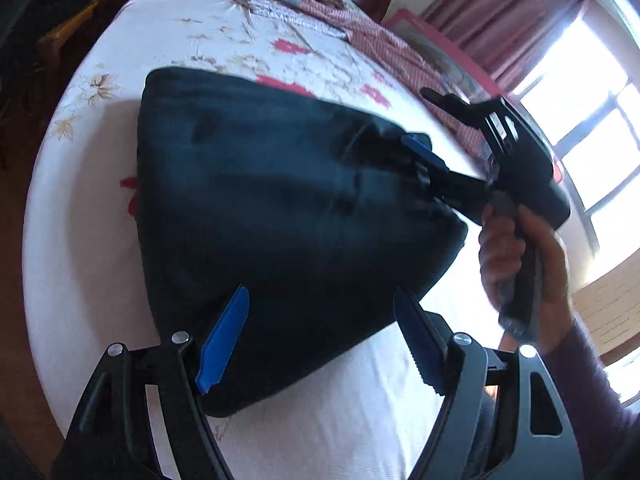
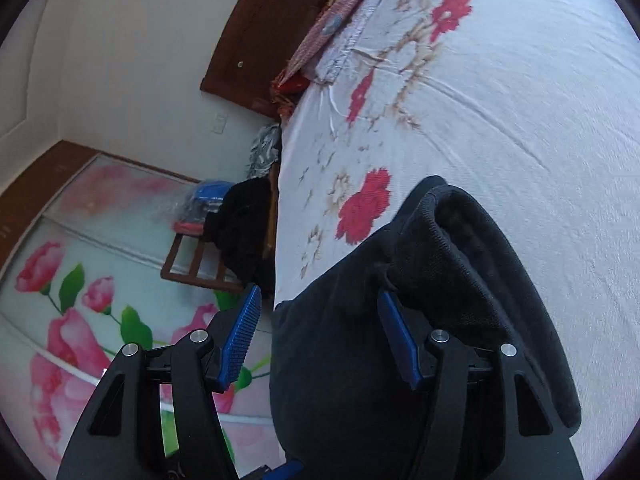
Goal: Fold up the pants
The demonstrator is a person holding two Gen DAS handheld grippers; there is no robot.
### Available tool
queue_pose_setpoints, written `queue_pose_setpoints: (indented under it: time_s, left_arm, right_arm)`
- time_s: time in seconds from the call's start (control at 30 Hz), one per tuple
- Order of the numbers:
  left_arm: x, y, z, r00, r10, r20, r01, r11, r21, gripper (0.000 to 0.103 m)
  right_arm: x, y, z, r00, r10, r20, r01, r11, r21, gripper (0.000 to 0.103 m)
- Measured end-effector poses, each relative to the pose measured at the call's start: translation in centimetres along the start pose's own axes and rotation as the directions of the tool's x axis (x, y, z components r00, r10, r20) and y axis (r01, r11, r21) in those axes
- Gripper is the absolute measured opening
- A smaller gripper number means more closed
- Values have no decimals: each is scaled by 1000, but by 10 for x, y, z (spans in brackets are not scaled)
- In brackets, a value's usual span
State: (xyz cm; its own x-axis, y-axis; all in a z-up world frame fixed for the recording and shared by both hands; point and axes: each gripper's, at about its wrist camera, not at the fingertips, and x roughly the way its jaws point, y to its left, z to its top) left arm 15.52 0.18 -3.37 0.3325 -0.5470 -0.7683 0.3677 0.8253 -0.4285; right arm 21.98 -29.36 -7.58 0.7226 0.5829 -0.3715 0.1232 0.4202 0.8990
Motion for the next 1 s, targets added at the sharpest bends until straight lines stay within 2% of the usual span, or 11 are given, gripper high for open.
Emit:
queue_pose_setpoints:
  time_s: [0.03, 0.07, 0.13, 0.2, 0.23, 0.4, 0.47, 0.6, 0.73, 0.9, 1.0]
  left_arm:
    - [1, 2, -5, 1000, 3, 7, -3, 1000, 24, 75]
    - [-2, 3, -11, 1000, -8, 21, 7, 1000, 29, 75]
    - [-3, 7, -8, 1000, -21, 20, 21, 1000, -6, 75]
    - [-3, 5, -1, 1000, -3, 9, 3, 1000, 3, 75]
    - [-7, 4, 1, 1000, 7, 11, -7, 1000, 0, 75]
    - [-26, 3, -5, 999, 15, 34, -14, 1000, -26, 83]
    - [-19, 1, -12, 999, 36, 10, -36, 999, 2, 83]
    - [-10, -7, -19, 997, 73, -3, -73, 996, 44, 84]
    - [-28, -14, -23, 990, 144, -2, -143, 989, 36, 94]
    - [-73, -1, -57, 950, 313, 5, -312, 949, -31, 101]
    - [-102, 13, -85, 920, 391, 17, -389, 919, -72, 101]
  right_arm:
    - [-4, -12, 0, 1000, -28, 7, 28, 999, 26, 25]
    - [-5, -18, 1, 999, -33, -6, 34, 998, 45, 16]
    - [-10, -12, 0, 999, -41, -23, 42, 999, 31, 16]
    - [-24, 6, -7, 1000, -10, -10, 10, 1000, 3, 38]
    - [-32, 15, -12, 1000, 0, -1, 0, 1000, -14, 60]
    - [-75, 30, -66, 998, 41, -39, -44, 997, -70, 60]
    - [-82, 8, -84, 995, -77, -56, 72, 994, -82, 60]
    - [-93, -34, -88, 999, 22, -50, -16, 994, 108, 48]
    - [-110, 11, -98, 997, -30, -71, 31, 1000, 4, 79]
    - [-153, 13, -127, 970, -223, -98, 225, 974, 8, 91]
    - [-185, -2, -144, 909, -410, -77, 414, 910, 31, 93]
